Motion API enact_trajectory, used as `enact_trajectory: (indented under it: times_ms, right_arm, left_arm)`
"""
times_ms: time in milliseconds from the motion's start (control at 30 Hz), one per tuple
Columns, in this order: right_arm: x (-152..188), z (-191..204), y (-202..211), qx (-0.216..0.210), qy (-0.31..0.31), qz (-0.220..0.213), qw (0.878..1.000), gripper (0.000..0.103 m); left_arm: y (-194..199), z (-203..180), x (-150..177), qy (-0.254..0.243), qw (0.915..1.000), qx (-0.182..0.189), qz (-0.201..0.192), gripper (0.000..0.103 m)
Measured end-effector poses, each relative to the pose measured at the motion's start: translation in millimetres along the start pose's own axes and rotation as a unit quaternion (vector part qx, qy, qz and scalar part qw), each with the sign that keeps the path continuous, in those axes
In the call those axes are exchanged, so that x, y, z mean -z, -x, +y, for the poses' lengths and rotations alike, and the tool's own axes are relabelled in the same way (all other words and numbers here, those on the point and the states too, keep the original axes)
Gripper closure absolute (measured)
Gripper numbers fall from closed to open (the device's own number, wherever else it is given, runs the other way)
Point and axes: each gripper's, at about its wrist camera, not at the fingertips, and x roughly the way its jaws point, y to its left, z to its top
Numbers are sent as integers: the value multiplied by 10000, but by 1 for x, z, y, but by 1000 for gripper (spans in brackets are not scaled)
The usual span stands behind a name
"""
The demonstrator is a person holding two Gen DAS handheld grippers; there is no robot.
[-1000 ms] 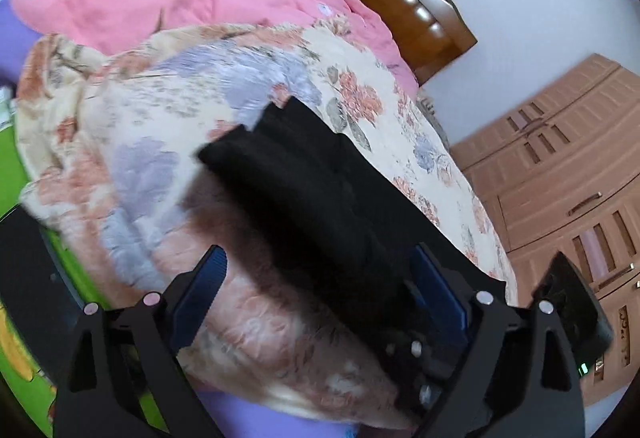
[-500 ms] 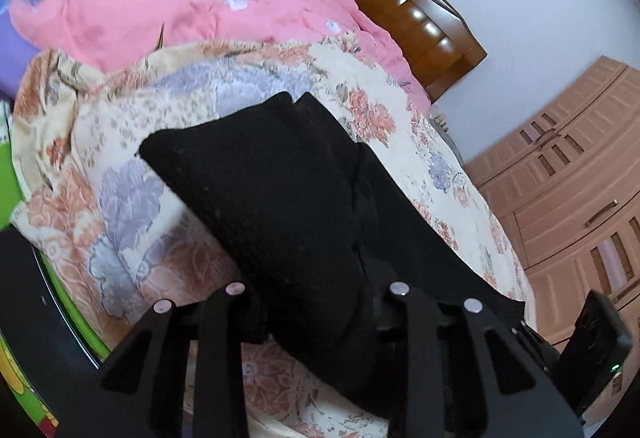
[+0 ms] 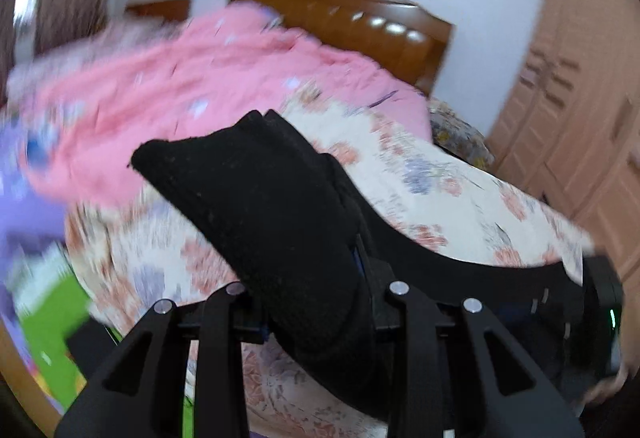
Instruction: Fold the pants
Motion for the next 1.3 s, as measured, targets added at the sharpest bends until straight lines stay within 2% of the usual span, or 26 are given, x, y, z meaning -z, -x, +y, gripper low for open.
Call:
enact_trajectory:
  times_ms: [67,100,167,200,233,300,367,433,500,567,633,700,800,867,900,967,1000,1033,1100,1167,1200,1300]
  right_arm:
    - [1,-5,-23,-236,19,371,9990,5]
    - [5,1,-35,-66,250,409,9988,4]
    - [10,19,-39,300,835,189,9959,4]
    - [9,18,-36,260,774,176,9965,4]
    - [7,7,-30,114,434,264,9986,5]
    - [15,-27,1,-129,-330,-24,9994,5]
    - [33,-60,33,140,-741,-263,9968,5]
    - [64,-105,79,435,-1251,-666,9890,5]
    - [93,-141,115,450,-1720,-982,9792,5]
    - [132,-176,150,578,-2264,-1259,9641,5]
    - [168,-200,173,498,-2681,-1455,9510,5]
    - [196,-214,184,337,-2996,-1631,9394,5]
    - [232,-222,180,-56,-3635,-1778,9145,5]
    - [238,-228,172,-240,-3944,-1760,9016,5]
    - [239,-233,175,-337,-4033,-1755,8974,5]
    - [241,-228,176,-614,-4203,-1768,8879,5]
    - [243,-228,174,-704,-4273,-1760,8840,5]
    - [240,-227,171,-752,-4301,-1755,8823,5]
    - [236,-221,166,-906,-4282,-1714,8826,5]
    - [228,-207,160,-1052,-4095,-1568,8926,5]
    - [222,-195,154,-1115,-3935,-1408,9016,5]
    - [207,-166,142,-1026,-3497,-1072,9250,4]
  left_arm:
    - [18,-29,-7,-376,9991,28,-187,72]
    - [26,-46,-11,-548,9981,72,-279,72]
    - [35,-73,-15,-774,9963,109,-362,72]
    - [38,-85,-16,-886,9952,117,-388,72]
    - [39,-101,-16,-1026,9938,123,-400,72]
    - [43,-133,-10,-1329,9901,138,-438,72]
    - [46,-159,0,-1624,9855,158,-472,72]
    - [48,-191,16,-1959,9789,254,-516,72]
    - [46,-219,33,-2251,9723,382,-496,72]
    - [40,-252,59,-2669,9614,483,-459,72]
    - [31,-282,89,-3031,9502,649,-325,72]
    - [18,-304,115,-3316,9405,732,-131,72]
    - [-10,-342,162,-3903,9187,583,132,72]
    - [-25,-361,194,-4311,9008,471,227,59]
    - [-27,-366,206,-4472,8925,531,230,43]
    - [-23,-372,224,-4766,8783,358,-85,36]
    - [-17,-371,227,-4852,8730,461,-170,22]
    - [-7,-367,226,-4837,8718,740,-214,10]
    - [13,-356,220,-4659,8775,1105,-274,9]
    - [39,-335,210,-4392,8857,1455,-396,7]
    - [48,-323,206,-4254,8915,1486,-454,4]
    - [54,-275,187,-3657,9226,1133,-466,2]
